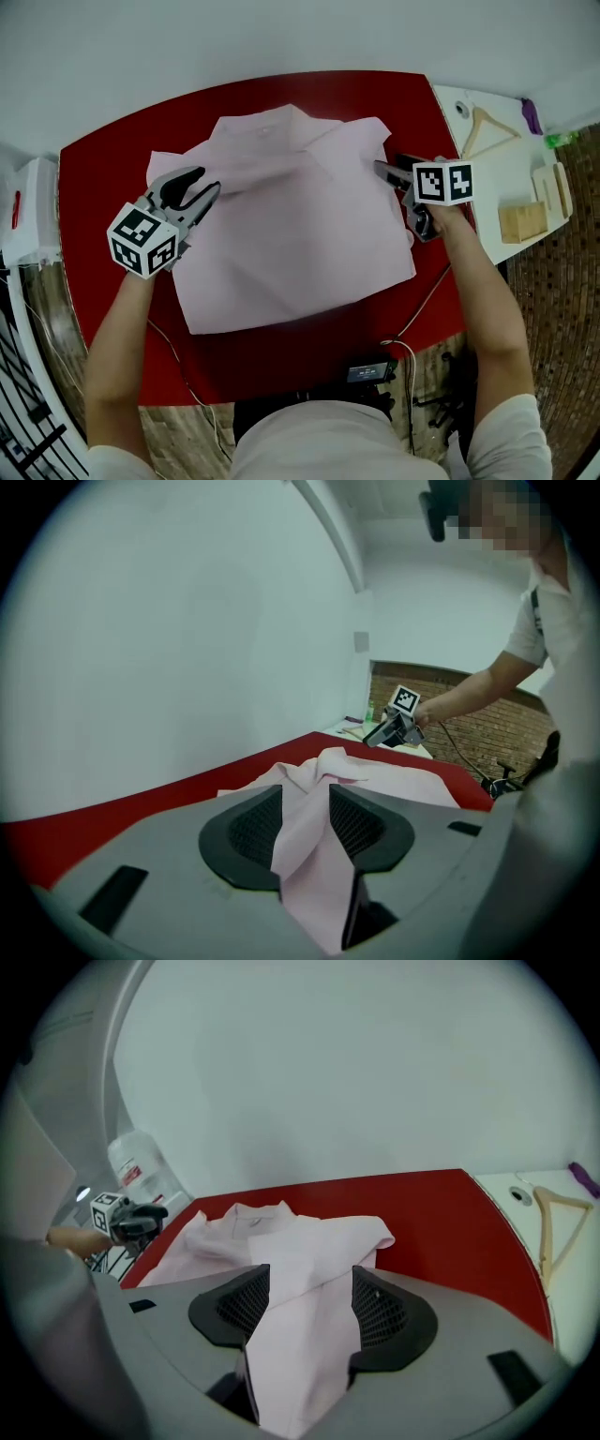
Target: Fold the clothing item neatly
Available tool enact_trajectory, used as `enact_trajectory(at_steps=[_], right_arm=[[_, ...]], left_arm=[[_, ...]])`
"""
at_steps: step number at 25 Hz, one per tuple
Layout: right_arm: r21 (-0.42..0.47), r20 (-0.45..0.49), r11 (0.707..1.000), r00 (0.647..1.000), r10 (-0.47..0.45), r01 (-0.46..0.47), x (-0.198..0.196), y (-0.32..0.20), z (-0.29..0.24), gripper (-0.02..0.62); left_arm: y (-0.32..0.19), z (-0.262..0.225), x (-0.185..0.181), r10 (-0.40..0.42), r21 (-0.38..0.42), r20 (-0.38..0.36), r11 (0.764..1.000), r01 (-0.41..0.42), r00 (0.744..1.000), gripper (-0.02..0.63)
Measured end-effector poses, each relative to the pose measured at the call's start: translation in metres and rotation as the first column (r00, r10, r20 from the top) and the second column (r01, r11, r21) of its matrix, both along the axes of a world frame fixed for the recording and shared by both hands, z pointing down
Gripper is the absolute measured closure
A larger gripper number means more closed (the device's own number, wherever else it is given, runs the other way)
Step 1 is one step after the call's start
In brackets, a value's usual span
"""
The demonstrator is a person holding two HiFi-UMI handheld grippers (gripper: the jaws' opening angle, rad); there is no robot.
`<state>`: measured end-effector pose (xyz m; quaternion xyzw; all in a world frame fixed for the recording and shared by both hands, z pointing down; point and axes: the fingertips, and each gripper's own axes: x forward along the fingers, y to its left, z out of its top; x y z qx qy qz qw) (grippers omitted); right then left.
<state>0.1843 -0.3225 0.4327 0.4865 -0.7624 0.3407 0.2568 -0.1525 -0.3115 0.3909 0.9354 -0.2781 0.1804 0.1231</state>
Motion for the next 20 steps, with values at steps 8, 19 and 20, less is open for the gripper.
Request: enact_trajectory(at_steps=[8,19,20], right_arm=[[0.066,-0.387,0.913,0.854,-0.348,0.403,-0.045,0.024,0.025,0.346],[-0.050,-0.523,0.709,0.586,-0.619,0.704,-0.081,0.020,0.060,0.552],[-0.034,-0.511,0.711,0.600,-0.616,0.702,-0.082,0.016,0.055,0.554]], left_arm=[[0.003,0.019,0.064,0.069,0.002,0.045,0.998,-0.070,0.997,0.446],[-0.019,0.051,0.125,0.138,-0.023,0.153,0.990,-0.136,0.979,0.446],[-0.021,0.053,0.126,0.133,-0.028,0.153,0.991,-0.130,0.979,0.446]])
